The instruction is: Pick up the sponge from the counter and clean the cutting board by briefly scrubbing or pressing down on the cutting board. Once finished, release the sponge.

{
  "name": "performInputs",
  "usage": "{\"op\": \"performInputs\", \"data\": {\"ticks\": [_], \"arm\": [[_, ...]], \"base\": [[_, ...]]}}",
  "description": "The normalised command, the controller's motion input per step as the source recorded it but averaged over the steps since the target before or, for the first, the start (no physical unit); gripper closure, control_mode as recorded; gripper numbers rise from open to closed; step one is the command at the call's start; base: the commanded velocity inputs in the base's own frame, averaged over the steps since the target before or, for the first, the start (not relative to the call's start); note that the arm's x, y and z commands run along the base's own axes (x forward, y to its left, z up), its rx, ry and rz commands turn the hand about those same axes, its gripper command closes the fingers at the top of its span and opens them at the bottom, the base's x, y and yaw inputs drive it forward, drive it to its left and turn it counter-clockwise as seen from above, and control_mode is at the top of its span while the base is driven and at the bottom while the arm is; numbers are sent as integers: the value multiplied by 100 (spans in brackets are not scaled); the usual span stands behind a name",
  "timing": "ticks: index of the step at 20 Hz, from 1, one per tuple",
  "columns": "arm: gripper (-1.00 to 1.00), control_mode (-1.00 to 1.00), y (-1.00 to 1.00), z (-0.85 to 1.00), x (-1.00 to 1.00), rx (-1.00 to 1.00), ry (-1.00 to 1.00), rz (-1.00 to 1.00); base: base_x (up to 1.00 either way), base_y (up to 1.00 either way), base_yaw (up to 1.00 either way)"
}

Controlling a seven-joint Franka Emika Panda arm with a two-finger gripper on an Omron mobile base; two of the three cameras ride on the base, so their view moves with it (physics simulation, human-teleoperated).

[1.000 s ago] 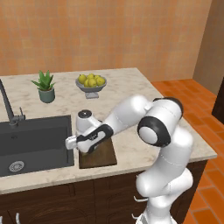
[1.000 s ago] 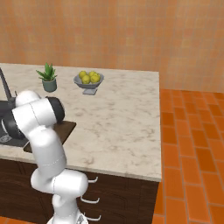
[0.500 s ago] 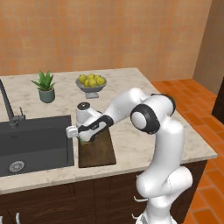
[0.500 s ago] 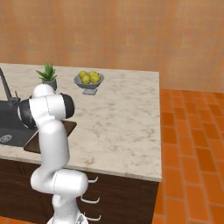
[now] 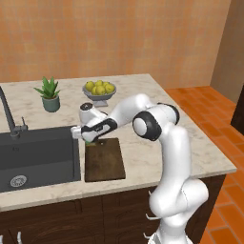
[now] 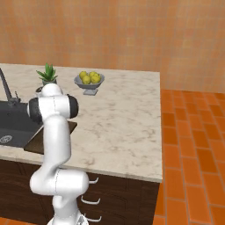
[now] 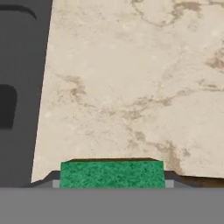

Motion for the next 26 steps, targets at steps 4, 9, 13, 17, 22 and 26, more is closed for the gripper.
{"op": "performInputs", "data": {"ticks": [4, 9, 13, 17, 22, 26], "arm": [[100, -100, -96, -4, -53, 6, 0, 1], [100, -100, -100, 0, -65, 17, -3, 0], [100, -100, -100, 0, -34, 14, 0, 2], [100, -100, -100, 1, -10, 14, 0, 1], [100, -100, -100, 18, 34, 7, 6, 0], [100, -100, -100, 23, 42, -9, 11, 0]], "base": [[0, 0, 0], [0, 0, 0], [0, 0, 0], [0, 0, 0], [0, 0, 0], [0, 0, 0]]}}
